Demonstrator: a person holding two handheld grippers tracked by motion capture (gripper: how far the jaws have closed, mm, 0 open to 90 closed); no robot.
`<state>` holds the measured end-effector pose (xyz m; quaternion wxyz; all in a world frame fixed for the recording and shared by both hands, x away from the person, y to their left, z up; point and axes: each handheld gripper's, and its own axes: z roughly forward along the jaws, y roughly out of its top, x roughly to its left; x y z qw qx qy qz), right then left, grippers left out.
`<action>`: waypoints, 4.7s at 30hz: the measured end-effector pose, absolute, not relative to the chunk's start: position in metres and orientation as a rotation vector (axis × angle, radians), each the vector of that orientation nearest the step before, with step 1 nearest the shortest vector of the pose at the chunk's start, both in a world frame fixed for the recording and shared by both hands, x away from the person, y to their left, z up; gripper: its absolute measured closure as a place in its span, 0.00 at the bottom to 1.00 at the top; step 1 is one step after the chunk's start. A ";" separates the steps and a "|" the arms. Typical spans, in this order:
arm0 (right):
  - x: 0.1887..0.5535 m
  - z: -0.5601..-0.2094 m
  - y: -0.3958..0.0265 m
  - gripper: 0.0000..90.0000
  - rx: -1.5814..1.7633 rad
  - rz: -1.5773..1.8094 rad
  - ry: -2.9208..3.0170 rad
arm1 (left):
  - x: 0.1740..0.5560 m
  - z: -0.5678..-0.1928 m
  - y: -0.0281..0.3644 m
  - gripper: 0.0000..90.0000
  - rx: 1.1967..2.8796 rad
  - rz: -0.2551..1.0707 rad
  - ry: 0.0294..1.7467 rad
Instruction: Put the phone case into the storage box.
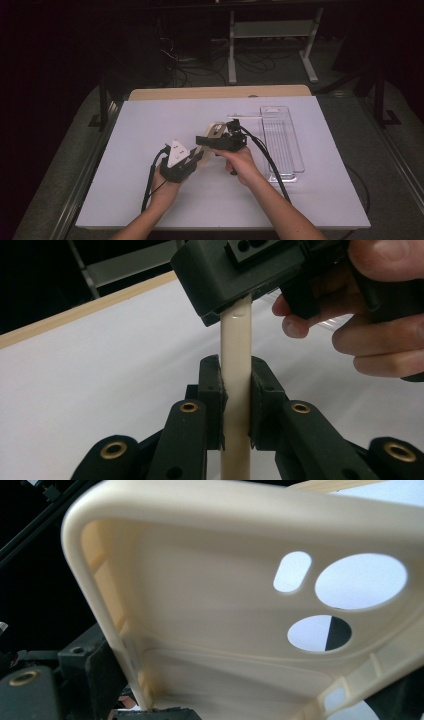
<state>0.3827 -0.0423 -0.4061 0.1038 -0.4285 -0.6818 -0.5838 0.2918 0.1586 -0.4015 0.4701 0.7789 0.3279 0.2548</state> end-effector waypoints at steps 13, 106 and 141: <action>0.381 -0.405 -0.044 0.10 -1.281 -1.722 -2.014 | 0.294 -0.403 0.161 0.71 1.918 0.572 0.811; 0.393 -0.348 -0.133 0.11 -1.465 -1.899 -2.039 | 0.286 -0.426 0.261 0.00 2.108 0.295 0.654; 0.430 -0.301 -0.207 0.11 -1.777 -1.814 -2.143 | 0.285 -0.426 0.260 0.00 2.104 0.297 0.658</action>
